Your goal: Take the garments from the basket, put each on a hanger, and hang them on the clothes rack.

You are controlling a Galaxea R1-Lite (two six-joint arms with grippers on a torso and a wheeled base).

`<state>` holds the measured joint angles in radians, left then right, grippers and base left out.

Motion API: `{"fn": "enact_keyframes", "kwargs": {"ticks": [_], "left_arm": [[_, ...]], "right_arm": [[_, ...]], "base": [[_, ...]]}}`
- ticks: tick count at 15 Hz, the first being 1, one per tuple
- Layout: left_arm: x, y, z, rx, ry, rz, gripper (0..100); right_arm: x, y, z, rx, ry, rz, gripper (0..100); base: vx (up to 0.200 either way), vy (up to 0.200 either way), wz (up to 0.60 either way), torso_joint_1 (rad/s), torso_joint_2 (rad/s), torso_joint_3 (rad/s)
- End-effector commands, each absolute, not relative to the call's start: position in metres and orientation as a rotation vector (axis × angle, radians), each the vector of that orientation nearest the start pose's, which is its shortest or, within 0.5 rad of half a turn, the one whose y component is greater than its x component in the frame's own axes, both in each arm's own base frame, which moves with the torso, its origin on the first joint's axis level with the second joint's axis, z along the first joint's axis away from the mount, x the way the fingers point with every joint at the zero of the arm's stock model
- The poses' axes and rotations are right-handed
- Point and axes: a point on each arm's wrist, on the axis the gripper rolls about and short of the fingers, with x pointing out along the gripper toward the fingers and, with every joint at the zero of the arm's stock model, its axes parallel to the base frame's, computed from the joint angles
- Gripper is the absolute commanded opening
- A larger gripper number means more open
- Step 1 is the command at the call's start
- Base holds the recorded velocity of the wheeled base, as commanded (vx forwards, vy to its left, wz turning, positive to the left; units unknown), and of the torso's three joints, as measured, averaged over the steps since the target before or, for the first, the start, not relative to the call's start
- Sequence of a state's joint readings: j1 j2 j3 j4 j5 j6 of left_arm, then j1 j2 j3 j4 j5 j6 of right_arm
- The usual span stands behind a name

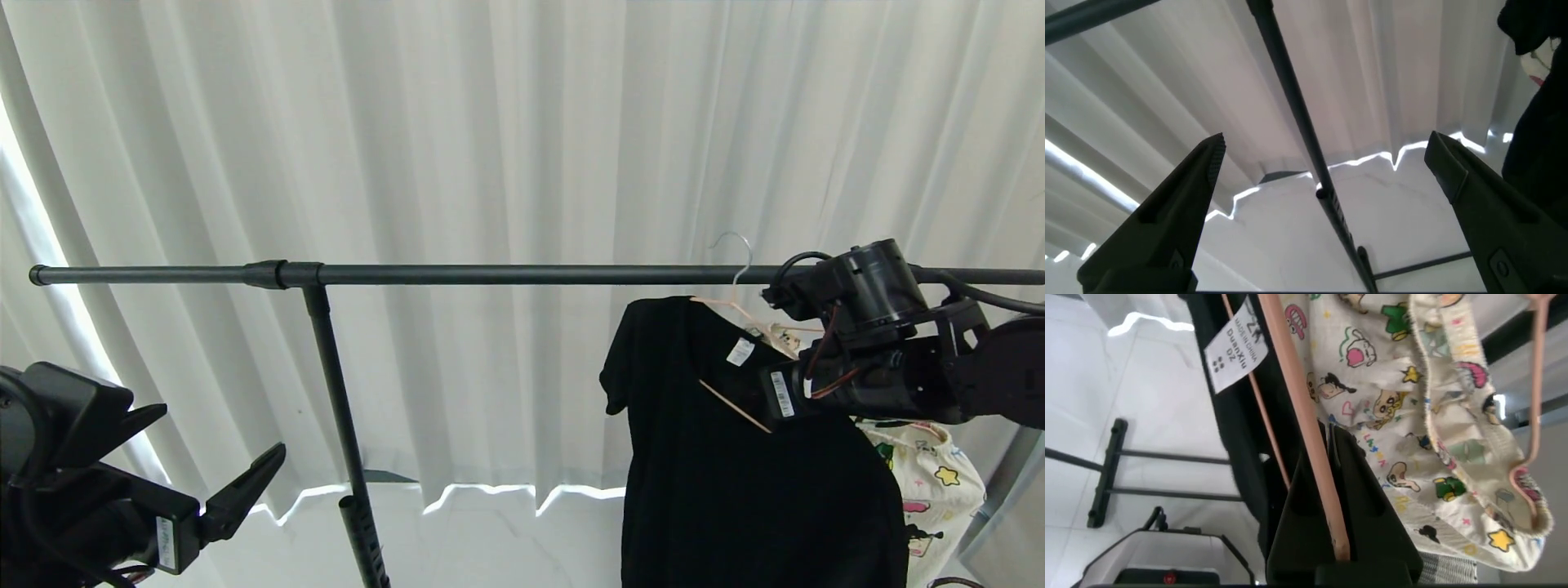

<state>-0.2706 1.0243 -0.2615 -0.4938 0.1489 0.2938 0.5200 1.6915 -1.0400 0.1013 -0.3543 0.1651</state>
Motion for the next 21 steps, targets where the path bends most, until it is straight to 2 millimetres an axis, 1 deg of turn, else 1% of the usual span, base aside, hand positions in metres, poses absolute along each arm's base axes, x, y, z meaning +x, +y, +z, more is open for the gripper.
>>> {"fn": "enact_keyframes", "kwargs": {"ticks": [1, 4, 7, 11, 16, 17, 18, 19, 21], "left_arm": [[0.118, -0.029, 0.163, 0.354, 0.246, -0.161, 100], [0.116, -0.03, 0.163, 0.355, 0.24, -0.167, 100], [0.117, -0.03, 0.163, 0.356, 0.243, -0.169, 100], [0.117, -0.031, 0.162, 0.356, 0.247, -0.174, 100], [0.116, -0.03, 0.158, 0.358, 0.259, -0.175, 100], [0.116, -0.03, 0.158, 0.36, 0.259, -0.175, 100], [0.116, -0.031, 0.158, 0.36, 0.258, -0.177, 100], [0.116, -0.031, 0.159, 0.36, 0.256, -0.178, 100], [0.115, -0.03, 0.159, 0.357, 0.251, -0.174, 100]], "right_arm": [[0.274, 0.148, 0.173, -0.173, 0.716, 0.098, 0], [0.295, 0.16, 0.164, -0.179, 0.725, 0.096, 0], [0.307, 0.167, 0.158, -0.185, 0.735, 0.096, 0], [0.31, 0.17, 0.145, -0.206, 0.778, 0.094, 0], [0.309, 0.173, 0.142, -0.213, 0.79, 0.1, 0], [0.307, 0.175, 0.142, -0.218, 0.796, 0.104, 100], [0.306, 0.175, 0.143, -0.217, 0.802, 0.105, 100], [0.303, 0.175, 0.149, -0.193, 0.785, 0.104, 100], [0.288, 0.17, 0.174, -0.157, 0.732, 0.115, 100]], "base": [[0.0, 0.0, 0.0, 0.0, 0.0, 0.0], [0.0, 0.0, 0.0, 0.0, 0.0, 0.0], [0.0, 0.0, 0.0, 0.0, 0.0, 0.0], [0.0, 0.0, 0.0, 0.0, 0.0, 0.0], [0.0, 0.0, 0.0, 0.0, 0.0, 0.0], [0.0, 0.0, 0.0, 0.0, 0.0, 0.0], [0.0, 0.0, 0.0, 0.0, 0.0, 0.0], [0.0, 0.0, 0.0, 0.0, 0.0, 0.0], [0.0, 0.0, 0.0, 0.0, 0.0, 0.0]]}}
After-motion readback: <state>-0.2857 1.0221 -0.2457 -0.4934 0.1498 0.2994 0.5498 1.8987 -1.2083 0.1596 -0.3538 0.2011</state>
